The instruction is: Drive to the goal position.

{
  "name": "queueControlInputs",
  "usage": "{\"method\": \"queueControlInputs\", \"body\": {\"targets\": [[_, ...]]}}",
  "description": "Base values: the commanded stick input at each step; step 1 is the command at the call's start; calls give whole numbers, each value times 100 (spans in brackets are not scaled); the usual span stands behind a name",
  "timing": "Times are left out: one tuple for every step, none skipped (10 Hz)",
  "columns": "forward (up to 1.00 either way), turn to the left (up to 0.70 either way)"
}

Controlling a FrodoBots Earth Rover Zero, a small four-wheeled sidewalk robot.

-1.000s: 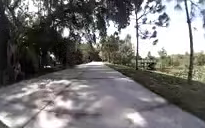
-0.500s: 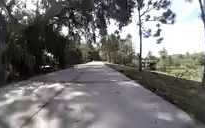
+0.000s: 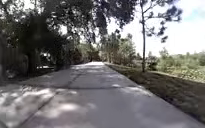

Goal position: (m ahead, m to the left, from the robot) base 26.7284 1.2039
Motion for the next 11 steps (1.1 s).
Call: {"method": "queueControlInputs", "body": {"targets": [[85, 0], [85, 0], [85, 0], [85, 0], [85, 0], [85, 0], [85, 0], [85, 0], [85, 0], [85, 0], [85, 0]]}}
